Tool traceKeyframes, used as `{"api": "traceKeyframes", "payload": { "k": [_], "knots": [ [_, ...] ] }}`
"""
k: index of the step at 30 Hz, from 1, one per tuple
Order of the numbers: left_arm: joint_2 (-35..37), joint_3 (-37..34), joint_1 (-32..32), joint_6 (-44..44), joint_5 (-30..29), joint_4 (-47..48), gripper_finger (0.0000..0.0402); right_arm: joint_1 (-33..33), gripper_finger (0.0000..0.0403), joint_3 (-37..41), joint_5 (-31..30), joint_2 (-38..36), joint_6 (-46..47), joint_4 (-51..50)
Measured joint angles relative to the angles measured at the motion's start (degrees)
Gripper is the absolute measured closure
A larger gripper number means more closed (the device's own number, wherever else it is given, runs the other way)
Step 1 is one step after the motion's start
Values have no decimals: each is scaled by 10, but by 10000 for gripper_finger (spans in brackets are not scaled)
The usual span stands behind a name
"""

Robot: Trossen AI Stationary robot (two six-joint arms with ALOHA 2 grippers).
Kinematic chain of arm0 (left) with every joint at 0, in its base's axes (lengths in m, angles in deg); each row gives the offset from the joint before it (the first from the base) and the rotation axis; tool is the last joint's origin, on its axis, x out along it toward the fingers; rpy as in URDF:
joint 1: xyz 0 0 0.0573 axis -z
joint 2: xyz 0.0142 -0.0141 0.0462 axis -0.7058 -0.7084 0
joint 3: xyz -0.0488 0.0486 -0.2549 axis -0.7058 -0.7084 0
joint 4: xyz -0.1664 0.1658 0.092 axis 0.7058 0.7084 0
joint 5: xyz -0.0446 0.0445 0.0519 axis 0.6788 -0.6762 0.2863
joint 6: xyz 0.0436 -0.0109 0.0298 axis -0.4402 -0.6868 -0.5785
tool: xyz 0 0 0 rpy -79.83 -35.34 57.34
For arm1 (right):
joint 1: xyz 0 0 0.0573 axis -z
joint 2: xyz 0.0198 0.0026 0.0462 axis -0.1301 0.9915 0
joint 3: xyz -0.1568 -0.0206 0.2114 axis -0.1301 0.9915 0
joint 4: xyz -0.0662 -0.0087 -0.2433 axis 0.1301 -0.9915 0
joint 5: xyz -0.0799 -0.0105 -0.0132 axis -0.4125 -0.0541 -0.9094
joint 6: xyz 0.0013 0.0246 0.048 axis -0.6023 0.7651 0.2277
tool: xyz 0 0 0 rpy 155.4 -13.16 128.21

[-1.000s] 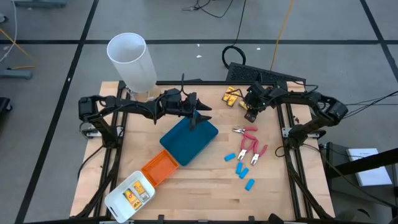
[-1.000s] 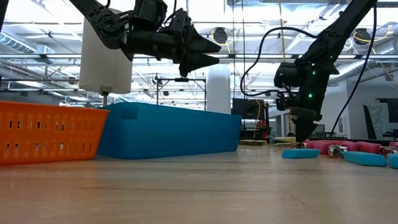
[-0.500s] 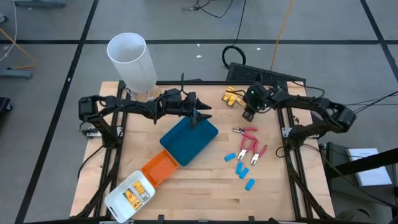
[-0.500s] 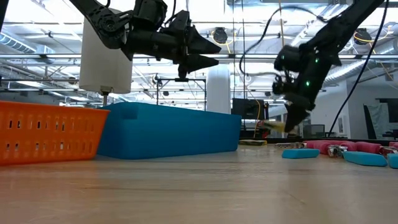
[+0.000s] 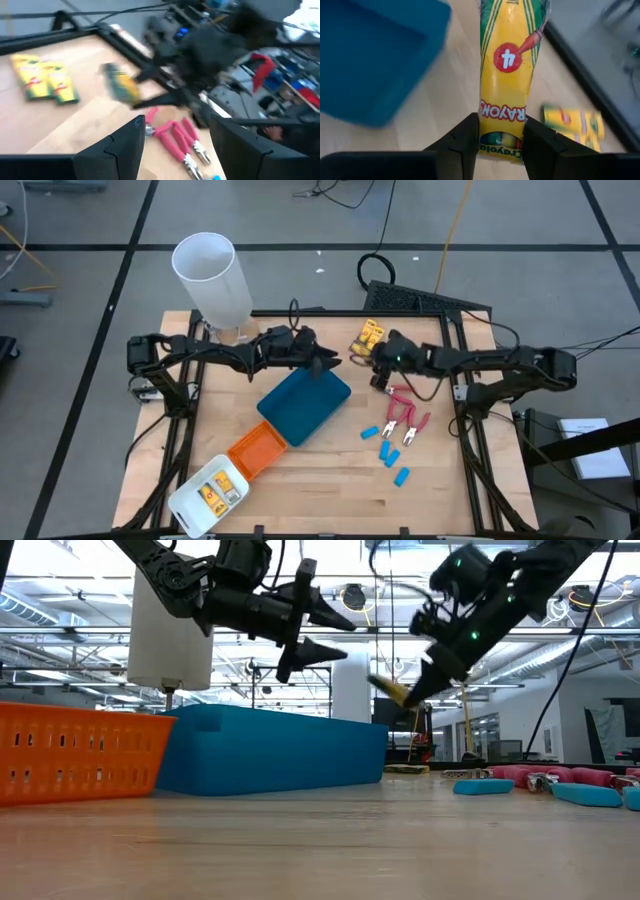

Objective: Pick & Place School Supplies
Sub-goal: Put the yellow crayon box into the white bin

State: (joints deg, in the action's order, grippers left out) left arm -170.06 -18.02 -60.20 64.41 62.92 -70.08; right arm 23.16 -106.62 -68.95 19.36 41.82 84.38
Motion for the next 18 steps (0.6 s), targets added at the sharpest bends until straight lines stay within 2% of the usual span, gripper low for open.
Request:
{"api": "traceKeyframes", "payload": {
  "k": [5, 11, 18],
  "knots": [
    [0, 0, 1, 21, -35, 22, 174, -60, 285, 0, -40, 4, -2, 56],
    [-1, 0, 15, 25, -47, 5, 174, -87, 285, -1, -74, 14, -6, 70],
    [-1, 1, 50, -2, -140, 7, 174, -89, 285, -1, -74, 34, 3, 75]
  ]
}}
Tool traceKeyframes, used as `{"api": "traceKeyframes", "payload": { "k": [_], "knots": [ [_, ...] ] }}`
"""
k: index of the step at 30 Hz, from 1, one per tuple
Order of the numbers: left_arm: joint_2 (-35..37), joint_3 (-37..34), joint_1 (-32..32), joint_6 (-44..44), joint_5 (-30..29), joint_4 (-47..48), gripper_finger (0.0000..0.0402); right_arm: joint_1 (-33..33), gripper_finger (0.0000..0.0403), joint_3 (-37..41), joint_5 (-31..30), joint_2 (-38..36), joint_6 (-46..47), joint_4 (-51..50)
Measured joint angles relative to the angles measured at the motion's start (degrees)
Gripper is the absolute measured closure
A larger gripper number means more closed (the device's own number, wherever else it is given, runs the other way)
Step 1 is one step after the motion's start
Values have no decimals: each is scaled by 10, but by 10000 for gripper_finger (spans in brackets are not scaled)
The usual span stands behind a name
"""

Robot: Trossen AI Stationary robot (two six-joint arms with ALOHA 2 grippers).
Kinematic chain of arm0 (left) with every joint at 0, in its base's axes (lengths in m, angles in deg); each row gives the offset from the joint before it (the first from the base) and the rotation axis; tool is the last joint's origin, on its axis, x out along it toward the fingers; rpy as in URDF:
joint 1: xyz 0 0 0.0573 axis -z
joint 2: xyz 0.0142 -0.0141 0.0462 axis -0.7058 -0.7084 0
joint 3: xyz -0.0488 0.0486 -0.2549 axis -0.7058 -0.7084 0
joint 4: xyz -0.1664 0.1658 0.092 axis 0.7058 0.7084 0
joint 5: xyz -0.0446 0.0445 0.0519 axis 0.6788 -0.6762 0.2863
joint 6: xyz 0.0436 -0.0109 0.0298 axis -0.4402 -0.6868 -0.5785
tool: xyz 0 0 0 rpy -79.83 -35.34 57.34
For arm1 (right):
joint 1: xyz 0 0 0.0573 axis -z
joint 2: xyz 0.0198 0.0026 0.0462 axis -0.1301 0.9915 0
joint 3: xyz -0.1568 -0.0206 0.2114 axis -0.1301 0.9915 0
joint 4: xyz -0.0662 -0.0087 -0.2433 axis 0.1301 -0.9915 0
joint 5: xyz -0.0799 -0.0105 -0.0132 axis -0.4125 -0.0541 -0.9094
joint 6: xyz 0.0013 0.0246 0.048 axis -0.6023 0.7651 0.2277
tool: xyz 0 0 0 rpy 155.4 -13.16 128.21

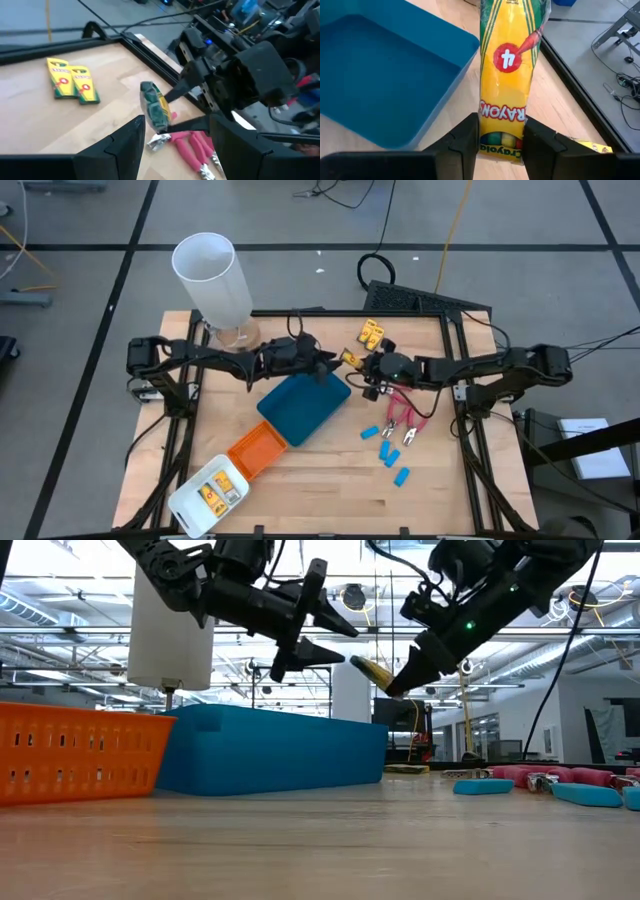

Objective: Pick & Place School Supplies
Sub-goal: Put the yellow crayon box into the white bin

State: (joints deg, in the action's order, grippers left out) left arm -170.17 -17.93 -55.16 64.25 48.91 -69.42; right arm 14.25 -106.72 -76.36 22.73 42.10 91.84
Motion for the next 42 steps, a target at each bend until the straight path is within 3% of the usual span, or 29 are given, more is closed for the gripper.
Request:
{"api": "traceKeyframes", "payload": {
  "k": [6, 25, 32, 42],
  "knots": [
    [0, 0, -3, 19, -25, 2, 174, -9, 285, 0, 0, 1, 0, 5],
    [-12, 53, 0, 11, 16, 84, 174, -25, 285, 0, -1, 1, -3, 27],
    [-55, 84, 0, 12, 41, 88, 174, -25, 285, 0, -1, 1, -4, 29],
    [-57, 90, -11, 11, 72, 88, 174, -25, 285, 0, 0, 1, -9, 29]
  ]
}}
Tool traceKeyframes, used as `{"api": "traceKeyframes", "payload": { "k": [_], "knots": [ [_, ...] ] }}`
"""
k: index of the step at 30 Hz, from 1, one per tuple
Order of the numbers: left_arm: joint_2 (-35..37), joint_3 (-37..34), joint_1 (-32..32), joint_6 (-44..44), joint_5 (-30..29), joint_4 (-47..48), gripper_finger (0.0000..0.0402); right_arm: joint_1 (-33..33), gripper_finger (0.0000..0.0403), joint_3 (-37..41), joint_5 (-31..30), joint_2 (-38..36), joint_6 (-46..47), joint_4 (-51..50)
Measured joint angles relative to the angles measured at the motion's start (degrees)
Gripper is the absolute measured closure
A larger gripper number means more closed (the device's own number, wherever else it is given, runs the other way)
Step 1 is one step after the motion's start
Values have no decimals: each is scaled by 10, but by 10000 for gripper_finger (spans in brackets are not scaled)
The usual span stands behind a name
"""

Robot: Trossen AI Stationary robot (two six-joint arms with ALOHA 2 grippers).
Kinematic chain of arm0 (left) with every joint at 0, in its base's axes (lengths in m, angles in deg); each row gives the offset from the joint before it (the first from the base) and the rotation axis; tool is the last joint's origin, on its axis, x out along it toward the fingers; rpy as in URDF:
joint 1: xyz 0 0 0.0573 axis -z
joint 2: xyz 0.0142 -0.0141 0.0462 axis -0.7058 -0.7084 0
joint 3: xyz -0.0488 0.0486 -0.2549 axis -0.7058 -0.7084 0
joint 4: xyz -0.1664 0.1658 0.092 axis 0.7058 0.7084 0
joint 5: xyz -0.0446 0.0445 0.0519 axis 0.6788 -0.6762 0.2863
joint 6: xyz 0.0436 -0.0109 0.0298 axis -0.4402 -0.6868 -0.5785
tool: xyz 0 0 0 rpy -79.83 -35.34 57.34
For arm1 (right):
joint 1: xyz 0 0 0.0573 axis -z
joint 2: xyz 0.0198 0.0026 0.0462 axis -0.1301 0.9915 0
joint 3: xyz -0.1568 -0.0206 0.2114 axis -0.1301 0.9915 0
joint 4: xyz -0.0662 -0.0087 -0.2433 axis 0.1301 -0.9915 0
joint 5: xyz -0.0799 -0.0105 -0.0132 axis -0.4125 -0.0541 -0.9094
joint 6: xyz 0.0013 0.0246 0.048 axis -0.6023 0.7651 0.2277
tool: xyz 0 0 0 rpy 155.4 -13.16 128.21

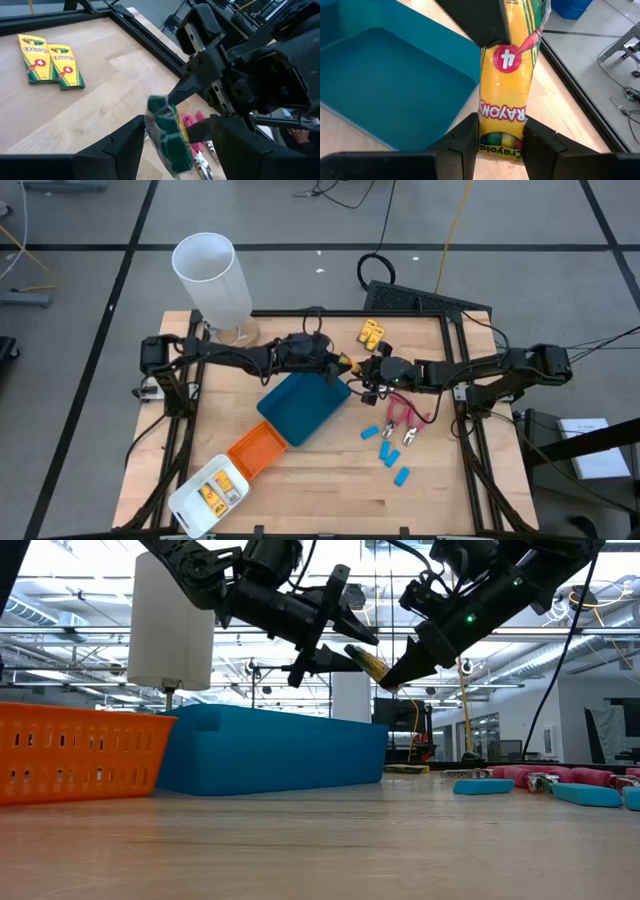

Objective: Pick & Place School Supplies
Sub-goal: Put the yellow crayon box into the white bin

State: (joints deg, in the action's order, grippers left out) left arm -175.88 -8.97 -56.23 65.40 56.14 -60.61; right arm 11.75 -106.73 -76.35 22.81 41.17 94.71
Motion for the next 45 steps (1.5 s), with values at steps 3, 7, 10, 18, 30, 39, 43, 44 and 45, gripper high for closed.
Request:
{"api": "traceKeyframes", "payload": {
  "k": [3, 7, 10, 18, 30, 39, 43, 44, 45],
  "knots": [
    [0, 0, -2, 1, 2, 9, 178, 0, 285, 0, 0, 0, -2, 0],
    [0, 0, -4, 3, 10, 12, 216, 0, 285, 0, 1, 0, -2, -1],
    [0, 0, -5, 3, 12, 13, 260, 0, 285, 0, 1, 0, -2, -1],
    [0, 0, -8, -21, 13, 13, 327, 0, 284, 0, 2, 0, 9, -3],
    [68, 0, -27, -84, 21, 73, 326, 0, 284, -2, 1, -28, 62, -23],
    [111, 0, -12, -121, 18, 114, 376, -34, 284, 0, 0, -62, 29, -2],
    [111, 0, -11, -120, 24, 119, 372, -49, 284, 0, -2, -65, 24, 1],
    [111, 0, -11, -120, 25, 118, 371, -51, 284, 0, -2, -68, 26, 0],
    [111, 0, -11, -119, 25, 117, 370, -53, 284, 0, -2, -70, 25, 1]
  ]
}}
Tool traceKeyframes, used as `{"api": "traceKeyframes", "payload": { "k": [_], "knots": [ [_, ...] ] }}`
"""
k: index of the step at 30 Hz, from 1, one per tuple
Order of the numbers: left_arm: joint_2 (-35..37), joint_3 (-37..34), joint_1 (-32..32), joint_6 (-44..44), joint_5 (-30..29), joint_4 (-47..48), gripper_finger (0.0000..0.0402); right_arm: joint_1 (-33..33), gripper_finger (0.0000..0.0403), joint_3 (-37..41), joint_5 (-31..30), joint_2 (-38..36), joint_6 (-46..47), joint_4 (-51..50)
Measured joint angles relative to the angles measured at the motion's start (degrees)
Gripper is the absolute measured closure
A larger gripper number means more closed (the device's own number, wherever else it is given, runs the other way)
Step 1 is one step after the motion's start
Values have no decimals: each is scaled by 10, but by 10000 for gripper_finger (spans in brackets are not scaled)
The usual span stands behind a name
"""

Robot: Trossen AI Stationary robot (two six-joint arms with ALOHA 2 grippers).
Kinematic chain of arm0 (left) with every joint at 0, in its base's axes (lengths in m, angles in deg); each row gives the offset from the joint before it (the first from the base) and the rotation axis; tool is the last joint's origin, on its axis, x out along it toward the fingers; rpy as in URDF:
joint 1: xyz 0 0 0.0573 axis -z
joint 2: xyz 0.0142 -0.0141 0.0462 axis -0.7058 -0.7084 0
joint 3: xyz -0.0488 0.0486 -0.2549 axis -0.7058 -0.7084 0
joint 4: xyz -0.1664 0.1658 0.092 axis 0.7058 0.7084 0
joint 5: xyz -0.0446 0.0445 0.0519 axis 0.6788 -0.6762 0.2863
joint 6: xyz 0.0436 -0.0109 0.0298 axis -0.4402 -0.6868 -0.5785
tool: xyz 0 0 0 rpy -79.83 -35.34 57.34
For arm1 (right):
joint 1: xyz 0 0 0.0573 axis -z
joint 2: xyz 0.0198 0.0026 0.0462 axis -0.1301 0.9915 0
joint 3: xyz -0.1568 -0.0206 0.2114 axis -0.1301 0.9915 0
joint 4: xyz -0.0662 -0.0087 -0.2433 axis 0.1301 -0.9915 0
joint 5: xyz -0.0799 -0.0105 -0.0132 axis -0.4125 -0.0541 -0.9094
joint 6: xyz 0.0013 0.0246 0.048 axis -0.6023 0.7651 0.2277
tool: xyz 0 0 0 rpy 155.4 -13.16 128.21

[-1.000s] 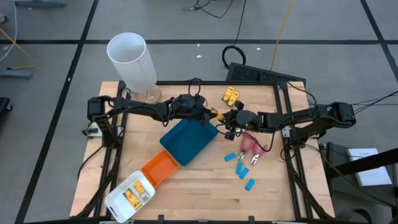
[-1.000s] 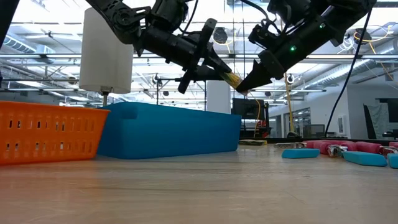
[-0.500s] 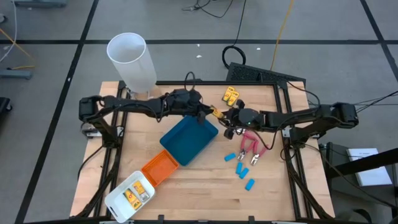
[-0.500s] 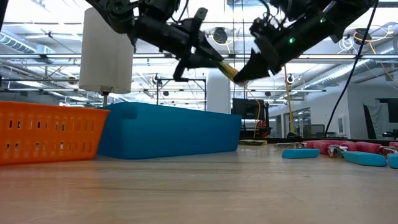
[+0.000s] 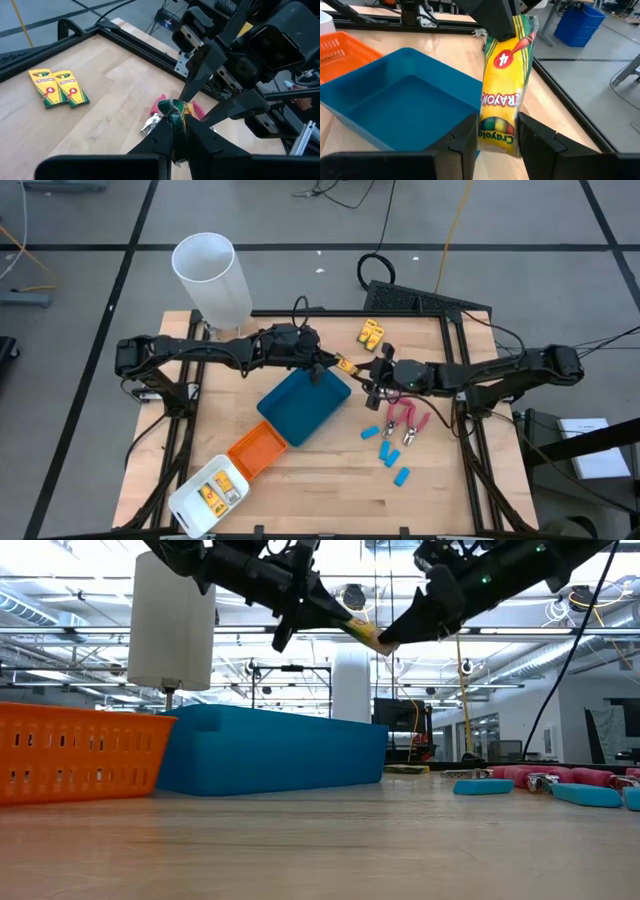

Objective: Pick & Place School Supplies
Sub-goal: Put the yellow crayon box into the white bin

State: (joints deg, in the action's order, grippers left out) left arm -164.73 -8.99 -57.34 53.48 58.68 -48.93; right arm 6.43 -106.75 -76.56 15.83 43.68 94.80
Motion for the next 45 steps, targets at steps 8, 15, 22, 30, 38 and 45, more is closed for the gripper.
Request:
{"api": "traceKeyframes", "payload": {
  "k": [8, 15, 22, 30, 38, 45],
  "knots": [
    [0, 0, -1, 1, 4, -3, 377, -2, 273, 0, -13, -6, 12, -26],
    [1, 0, -2, 2, 0, -12, 375, -3, 189, 2, -28, -4, 32, -45],
    [15, 0, 3, 15, 115, 30, 375, -1, 134, 2, -59, -5, 40, -74],
    [116, 0, 82, -28, 114, 264, 378, 3, 139, 1, -59, -5, 42, -85],
    [207, 0, 271, 35, -10, 491, 372, 3, 140, 1, -58, -5, 43, -77],
    [225, 0, 450, 241, -96, 566, 378, 3, 144, 1, -57, -5, 57, -74]
  ]
}}
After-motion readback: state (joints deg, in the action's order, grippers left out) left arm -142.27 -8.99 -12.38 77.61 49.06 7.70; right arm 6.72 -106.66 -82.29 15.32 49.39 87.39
